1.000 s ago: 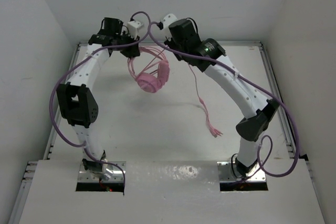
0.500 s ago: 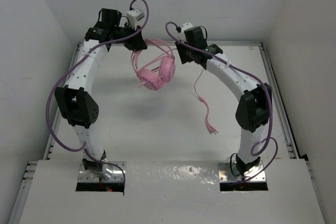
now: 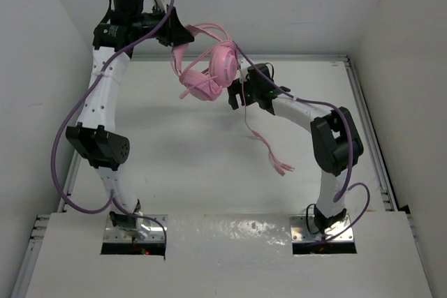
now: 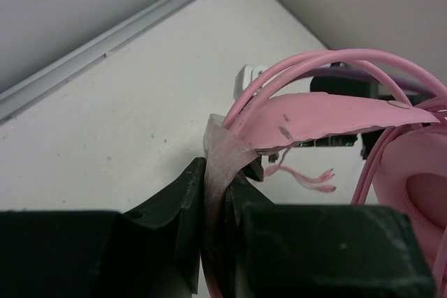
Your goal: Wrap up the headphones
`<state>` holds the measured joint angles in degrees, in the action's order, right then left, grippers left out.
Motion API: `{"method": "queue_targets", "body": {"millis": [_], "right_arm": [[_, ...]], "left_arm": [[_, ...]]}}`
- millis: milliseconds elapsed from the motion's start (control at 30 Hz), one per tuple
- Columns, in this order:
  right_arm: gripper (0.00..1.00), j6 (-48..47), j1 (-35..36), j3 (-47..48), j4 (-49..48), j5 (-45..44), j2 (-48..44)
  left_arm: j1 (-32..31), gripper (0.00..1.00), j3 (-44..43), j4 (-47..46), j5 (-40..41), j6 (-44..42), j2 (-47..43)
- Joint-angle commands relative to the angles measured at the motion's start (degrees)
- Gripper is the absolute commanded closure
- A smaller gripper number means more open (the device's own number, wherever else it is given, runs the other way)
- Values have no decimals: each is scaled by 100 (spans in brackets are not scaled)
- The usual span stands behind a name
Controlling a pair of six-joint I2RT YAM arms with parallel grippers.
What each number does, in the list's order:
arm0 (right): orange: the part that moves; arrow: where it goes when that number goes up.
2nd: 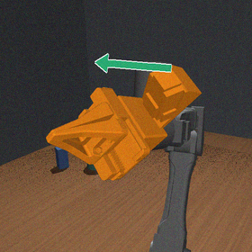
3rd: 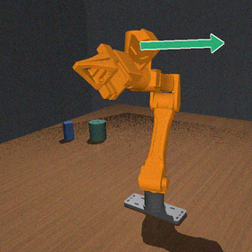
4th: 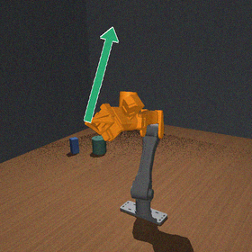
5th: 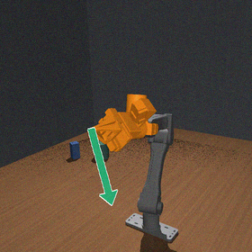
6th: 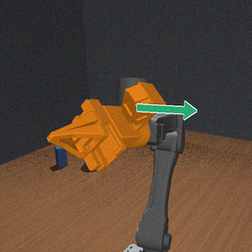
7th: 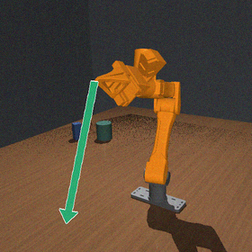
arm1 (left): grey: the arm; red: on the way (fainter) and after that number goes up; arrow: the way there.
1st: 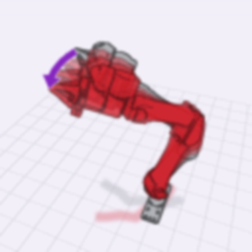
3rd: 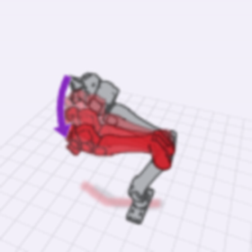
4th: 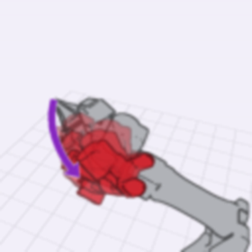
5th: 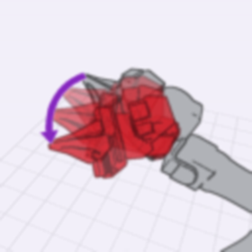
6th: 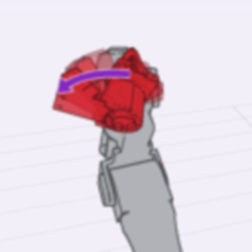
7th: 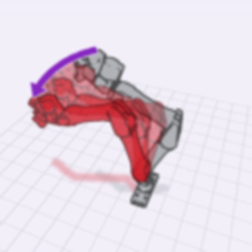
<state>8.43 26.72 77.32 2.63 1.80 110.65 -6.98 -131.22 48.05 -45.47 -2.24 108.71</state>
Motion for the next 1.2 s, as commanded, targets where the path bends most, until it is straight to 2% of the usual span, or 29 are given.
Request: {"method": "queue_targets", "body": {"millis": [0,167,333,400,467,533,600,667,733,800,833,967,1067,1167], "right_arm": [[20,-87,-18,-392,-439,576,-174],[20,140,-439,-903,-326,277,-544],[18,546,-1283,-1376,-377,706,-974],[16,249,-1353,-1570,-457,926,-1194],[16,-498,-1336,-1799,-281,1260,-1493],[19,-798,-1345,-2061,-281,1506,-1860],[21,-1167,-1336,-2763,-560,1796,-2160],[22,-1089,-1319,-3624,-1498,2419,-2617],[23,-923,-1039,-4457,-2664,2588,-2951],[23,-1079,-477,-4873,-3379,2099,-3040],[22,-1123,-179,-4910,-3540,1530,-2962],[21,-633,17,-4762,-4437,358,-2313],[21,-772,131,-4218,-4027,-162,-1839],[24,-772,158,-3830,-3683,-242,-1513]], "left_arm": [[57,100,-465,-560,-462,865,-403],[66,100,-493,-604,-612,936,-368],[66,100,-501,-701,-699,1015,-333],[66,100,-501,-745,-717,1059,-315],[74,100,-519,-753,-700,1059,-289],[83,100,-528,-762,-691,1068,-289],[92,100,-554,-789,-665,1094,-289],[101,100,-571,-850,-665,1181,-271],[109,100,-580,-903,-682,1278,-253],[109,100,-554,-920,-700,1305,-245],[109,100,-537,-920,-700,1305,-236],[109,100,-519,-920,-700,1288,-262],[109,100,-510,-877,-708,1261,-306],[109,100,-528,-815,-709,1217,-341]]}}
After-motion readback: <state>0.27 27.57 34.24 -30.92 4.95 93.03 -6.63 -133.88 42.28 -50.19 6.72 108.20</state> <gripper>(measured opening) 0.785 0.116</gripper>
